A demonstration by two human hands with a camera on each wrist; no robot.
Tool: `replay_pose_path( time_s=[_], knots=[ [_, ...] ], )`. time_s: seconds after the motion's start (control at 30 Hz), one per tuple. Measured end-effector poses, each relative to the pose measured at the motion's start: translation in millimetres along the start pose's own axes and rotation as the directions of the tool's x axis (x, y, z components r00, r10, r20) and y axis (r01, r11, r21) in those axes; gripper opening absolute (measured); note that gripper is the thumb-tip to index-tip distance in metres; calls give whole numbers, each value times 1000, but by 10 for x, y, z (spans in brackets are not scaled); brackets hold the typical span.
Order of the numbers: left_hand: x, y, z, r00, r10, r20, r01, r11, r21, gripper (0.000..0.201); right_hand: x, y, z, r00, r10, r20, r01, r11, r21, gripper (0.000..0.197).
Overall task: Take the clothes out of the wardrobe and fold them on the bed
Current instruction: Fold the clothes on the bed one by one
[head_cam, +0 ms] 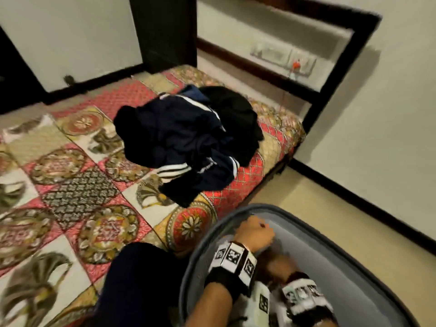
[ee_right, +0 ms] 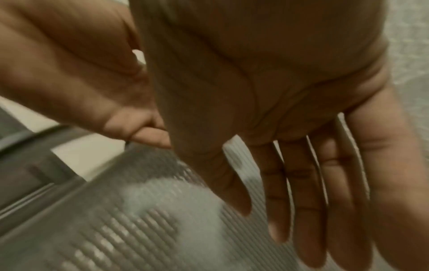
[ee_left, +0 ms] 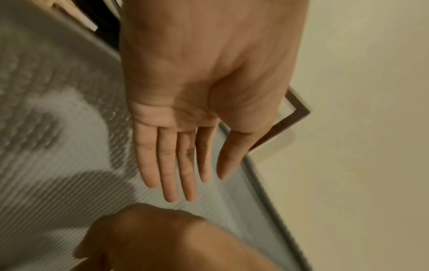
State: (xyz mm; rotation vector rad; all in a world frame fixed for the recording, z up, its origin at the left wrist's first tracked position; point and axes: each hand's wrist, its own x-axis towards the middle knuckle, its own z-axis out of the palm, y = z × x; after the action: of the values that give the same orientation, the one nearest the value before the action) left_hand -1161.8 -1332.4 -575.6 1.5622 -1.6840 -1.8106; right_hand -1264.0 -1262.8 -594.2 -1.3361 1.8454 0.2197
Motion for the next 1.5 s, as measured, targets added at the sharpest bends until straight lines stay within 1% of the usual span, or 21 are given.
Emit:
replay_pose_path(
  time_s=[0.07, 0.17, 0.27, 0.33, 0.37, 0.4, 0.47, 0.53, 0.6, 0.7, 0.8, 0.87, 0.97, 1.0, 1.07, 1.17, 1.2, 1.3, 1.37, 1.43, 1.5],
  knots=[
    [-233, 254, -305, 990, 135, -50, -141, 977, -162, 12, -230, -298, -372, 999, -48, -24, 52, 977, 206, 15],
    [-555, 603, -1019, 947, 219, -236, -302, 856, -419, 17, -553, -886, -964, 962, -122, -244, 204, 915, 348, 23],
    [-624, 638, -1732, 879, 163, -448, -374, 818, -437, 20, -430, -1475, -1412, 830, -141, -539, 342, 893, 293, 32],
    [-487, 482, -2111, 862, 93, -498, -326, 854, -406, 16, -61, -1867, -1597, 787, -131, -603, 389, 864, 321, 27],
    [-427, 405, -2243, 873, 63, -483, -284, 871, -401, 10, 187, -2025, -1672, 793, -95, -601, 383, 845, 373, 35],
    [-415, 363, -2353, 886, 42, -461, -248, 885, -395, 10, 441, -2190, -1744, 790, -69, -609, 371, 845, 386, 55],
    [-258, 237, -2531, 901, 32, -432, -189, 926, -327, 30, 880, -2502, -1859, 785, -84, -614, 311, 911, 273, 91],
    [-119, 136, -2626, 913, 38, -406, -134, 968, -212, 45, 1234, -2692, -1890, 801, -98, -591, 250, 951, 181, 103],
    [15, 47, -2653, 926, 29, -376, -107, 977, -187, 47, 1467, -2767, -1853, 814, -91, -573, 203, 970, 134, 83],
    [146, -48, -2679, 922, 20, -387, -92, 981, -171, 62, 1520, -2854, -1777, 734, -110, -671, 224, 971, 86, 29],
    [91, -21, -2691, 885, 77, -459, -179, 967, -183, 91, 1131, -3047, -1753, 681, -235, -694, 456, 878, 149, 24],
    [-33, 81, -2754, 829, 158, -536, -307, 931, -200, 98, 674, -3296, -1777, 626, -388, -677, 654, 733, 185, 23],
    [-390, 306, -2871, 724, 208, -657, -448, 866, -220, 81, -110, -3726, -1861, 533, -572, -623, 838, 456, 299, 28],
    [-624, 384, -3009, 683, 205, -701, -471, 857, -208, 75, -440, -3929, -1863, 497, -612, -615, 867, 379, 323, 30],
    [-727, 480, -3232, 642, 202, -740, -505, 837, -210, 59, -783, -4128, -1958, 445, -643, -624, 894, 282, 348, 43],
    [-1585, 724, -3782, 530, 225, -817, -586, 794, -162, 45, -1603, -4517, -2041, 423, -639, -642, 880, 120, 460, 46],
    [-1910, 810, -3910, 468, 254, -847, -621, 776, -110, 38, -1776, -4614, -2084, 418, -618, -666, 874, 74, 481, 42],
    [-2878, 988, -4296, 247, 326, -912, -674, 734, 80, 14, -2255, -4896, -2172, 465, -536, -705, 836, 4, 549, 28],
    [-3505, 1013, -4504, 73, 387, -919, -676, 697, 239, 18, -2506, -5057, -2175, 506, -516, -691, 800, -18, 599, 22],
    [-4036, 995, -4689, -98, 434, -896, -608, 687, 399, 26, -2705, -5227, -2143, 514, -540, -667, 774, -43, 632, 17],
    [-4464, 935, -4827, -203, 461, -864, -477, 724, 499, 27, -2875, -5430, -2095, 483, -592, -646, 771, -63, 634, 16]
  ],
)
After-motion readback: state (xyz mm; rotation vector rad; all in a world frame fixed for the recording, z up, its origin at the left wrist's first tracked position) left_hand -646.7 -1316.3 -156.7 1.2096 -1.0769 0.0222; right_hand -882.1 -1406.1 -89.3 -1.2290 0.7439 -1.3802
